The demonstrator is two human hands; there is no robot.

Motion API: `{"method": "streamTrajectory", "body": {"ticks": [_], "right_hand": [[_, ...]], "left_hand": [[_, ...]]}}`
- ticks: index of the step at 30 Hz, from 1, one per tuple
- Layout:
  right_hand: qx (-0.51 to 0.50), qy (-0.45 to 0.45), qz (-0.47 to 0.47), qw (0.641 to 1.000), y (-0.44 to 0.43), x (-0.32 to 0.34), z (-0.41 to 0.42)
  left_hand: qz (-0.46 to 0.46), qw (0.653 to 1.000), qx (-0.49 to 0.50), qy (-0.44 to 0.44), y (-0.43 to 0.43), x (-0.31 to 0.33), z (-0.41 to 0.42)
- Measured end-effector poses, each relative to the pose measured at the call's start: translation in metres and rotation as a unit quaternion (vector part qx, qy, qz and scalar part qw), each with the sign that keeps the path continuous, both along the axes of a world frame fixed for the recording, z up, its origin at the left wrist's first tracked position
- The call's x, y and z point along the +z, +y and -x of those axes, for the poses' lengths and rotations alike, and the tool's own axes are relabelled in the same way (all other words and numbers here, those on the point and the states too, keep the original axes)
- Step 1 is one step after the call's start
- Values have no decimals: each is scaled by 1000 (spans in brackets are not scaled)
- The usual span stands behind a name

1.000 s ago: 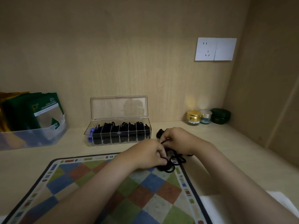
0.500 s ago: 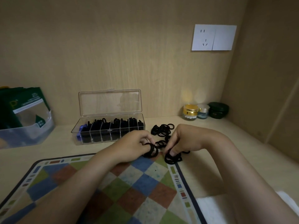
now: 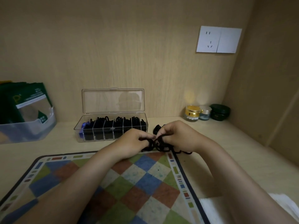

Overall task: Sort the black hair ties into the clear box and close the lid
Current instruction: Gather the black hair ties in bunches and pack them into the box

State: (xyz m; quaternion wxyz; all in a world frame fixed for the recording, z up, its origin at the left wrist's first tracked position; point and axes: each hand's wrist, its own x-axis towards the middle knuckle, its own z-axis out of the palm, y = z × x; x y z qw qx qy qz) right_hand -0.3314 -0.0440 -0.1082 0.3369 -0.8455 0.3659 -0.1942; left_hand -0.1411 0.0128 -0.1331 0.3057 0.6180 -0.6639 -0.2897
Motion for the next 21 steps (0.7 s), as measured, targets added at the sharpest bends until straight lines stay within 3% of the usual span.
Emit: {"method": "streamTrajectory", "body": {"ticks": [2,5,8,16,21], "right_hand": [[-15,-98,-79,992,4,-2,-8],[-47,-155,-125,979,6,-11,-23],[-87,-154,-95,980,6,-21,-37],[-110,-131,8,985,5,-32,-44],[-115,-141,43,982,6,-34,-46]], "left_hand": [[19,999,12,28,-3,-6,-4],[15,990,56,132,-6,-14,-7],[-51,962,55,261,-6,-17,-7],[-126,891,2,435,-6,-13,-17],[-90,944,-31,315,-5,-19,-18]]}}
